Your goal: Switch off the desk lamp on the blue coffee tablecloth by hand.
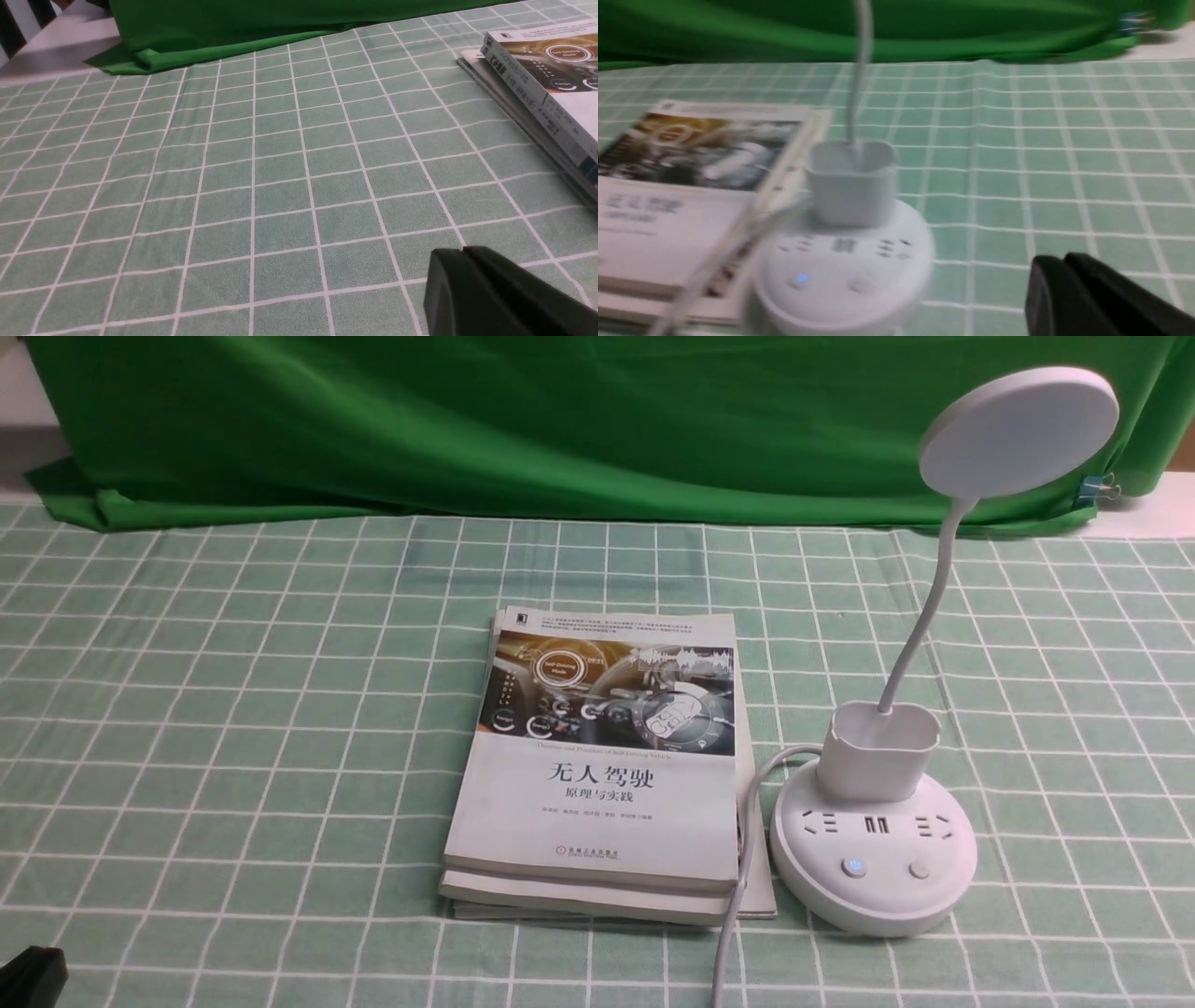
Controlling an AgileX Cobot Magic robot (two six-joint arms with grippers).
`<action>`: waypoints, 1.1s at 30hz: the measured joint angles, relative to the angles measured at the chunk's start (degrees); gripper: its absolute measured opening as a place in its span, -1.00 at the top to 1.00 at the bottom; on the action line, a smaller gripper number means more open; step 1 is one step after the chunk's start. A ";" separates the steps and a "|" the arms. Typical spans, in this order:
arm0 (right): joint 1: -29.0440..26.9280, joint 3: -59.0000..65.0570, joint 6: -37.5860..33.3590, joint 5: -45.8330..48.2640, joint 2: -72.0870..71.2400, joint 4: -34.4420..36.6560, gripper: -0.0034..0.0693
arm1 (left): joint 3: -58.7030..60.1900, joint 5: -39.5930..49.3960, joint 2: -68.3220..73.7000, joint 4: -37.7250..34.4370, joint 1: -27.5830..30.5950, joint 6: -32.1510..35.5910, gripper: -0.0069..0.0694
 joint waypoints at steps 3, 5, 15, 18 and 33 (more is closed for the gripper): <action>-1.83 4.86 -0.33 0.14 -7.65 -0.64 0.82 | 0.00 0.00 0.00 0.05 0.00 0.00 0.82; -2.40 5.92 -0.33 0.64 -11.75 -0.70 0.82 | 0.00 0.00 0.00 0.05 0.00 0.00 0.82; -2.52 5.98 -0.39 1.68 -13.69 -0.81 0.79 | 0.00 0.00 0.00 0.05 0.00 0.00 0.82; -2.52 5.98 -0.39 1.68 -13.69 -0.81 0.77 | 0.00 0.00 0.00 0.05 0.00 0.00 0.82; -2.52 5.98 0.93 1.68 -13.69 -0.81 0.67 | 0.00 0.00 0.00 0.05 0.00 0.00 0.82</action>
